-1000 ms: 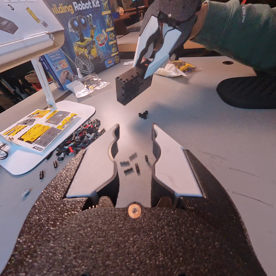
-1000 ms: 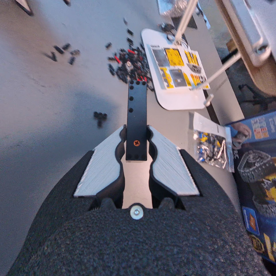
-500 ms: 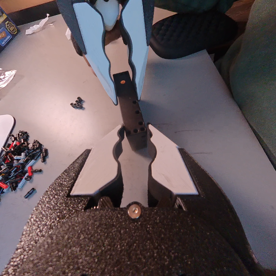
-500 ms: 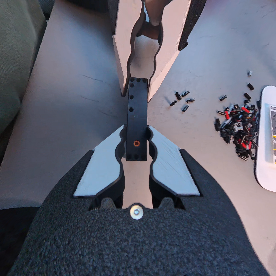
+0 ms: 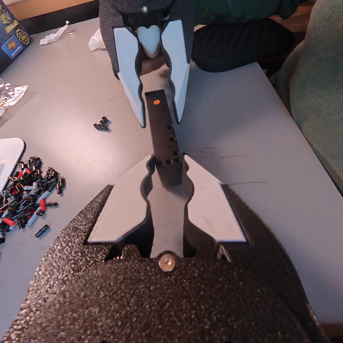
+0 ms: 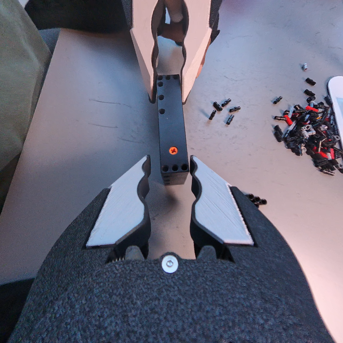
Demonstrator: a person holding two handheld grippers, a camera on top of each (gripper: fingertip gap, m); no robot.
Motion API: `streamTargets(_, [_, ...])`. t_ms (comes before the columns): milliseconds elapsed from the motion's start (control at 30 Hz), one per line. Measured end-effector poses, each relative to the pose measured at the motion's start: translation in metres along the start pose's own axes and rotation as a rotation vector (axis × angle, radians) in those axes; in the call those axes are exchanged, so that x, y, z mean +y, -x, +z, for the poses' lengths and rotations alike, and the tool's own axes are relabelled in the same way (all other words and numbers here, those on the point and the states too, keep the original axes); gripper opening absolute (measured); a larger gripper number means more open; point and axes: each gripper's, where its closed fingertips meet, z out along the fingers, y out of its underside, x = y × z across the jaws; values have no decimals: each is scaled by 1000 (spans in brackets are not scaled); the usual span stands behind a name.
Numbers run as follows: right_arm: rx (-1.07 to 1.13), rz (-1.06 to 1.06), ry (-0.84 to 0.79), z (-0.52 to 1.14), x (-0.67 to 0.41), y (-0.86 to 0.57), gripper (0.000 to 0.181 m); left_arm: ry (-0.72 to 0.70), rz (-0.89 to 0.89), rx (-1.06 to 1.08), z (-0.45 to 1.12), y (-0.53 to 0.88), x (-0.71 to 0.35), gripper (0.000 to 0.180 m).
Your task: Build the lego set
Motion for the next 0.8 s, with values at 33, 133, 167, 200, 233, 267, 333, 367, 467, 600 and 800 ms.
streamTargets(33, [18, 4, -32, 4, -1, -3, 36, -8, -7, 3, 0, 0, 0, 27])
streamTargets(133, [4, -6, -93, 5, -8, -2, 25, -24, -32, 13, 0, 1, 0, 26])
streamTargets(167, [-15, 4, -117, 0, -13, -1, 25, -21, -36, 13, 1, 1, 0, 26])
streamTargets(200, [-36, 13, -140, -6, -19, 0, 25, -17, -40, 19, 2, 0, -1, 27])
streamTargets(233, [-48, 12, -145, -13, -23, 1, 25, -9, -39, 25, 5, -2, -1, 27])
streamTargets(267, [-52, -3, -132, -18, -26, 1, 24, 4, -29, 27, 7, -4, -1, 27])
streamTargets(333, [-42, -58, -60, -27, -30, 2, 24, 12, -11, 28, 10, -7, -3, 31])
streamTargets(367, [-39, -81, -14, -32, -31, 3, 24, -4, -15, 35, 11, -8, -8, 34])
streamTargets(467, [-35, -138, 147, -40, -34, 6, 24, -81, -24, 34, 11, -9, -27, 40])
streamTargets(600, [-63, -204, 289, -31, -42, 12, 25, -76, 1, 29, 22, -14, -39, 42])
streamTargets(800, [-90, -208, 209, -2, -59, 15, 26, -13, -22, -20, 25, -7, -24, 27])
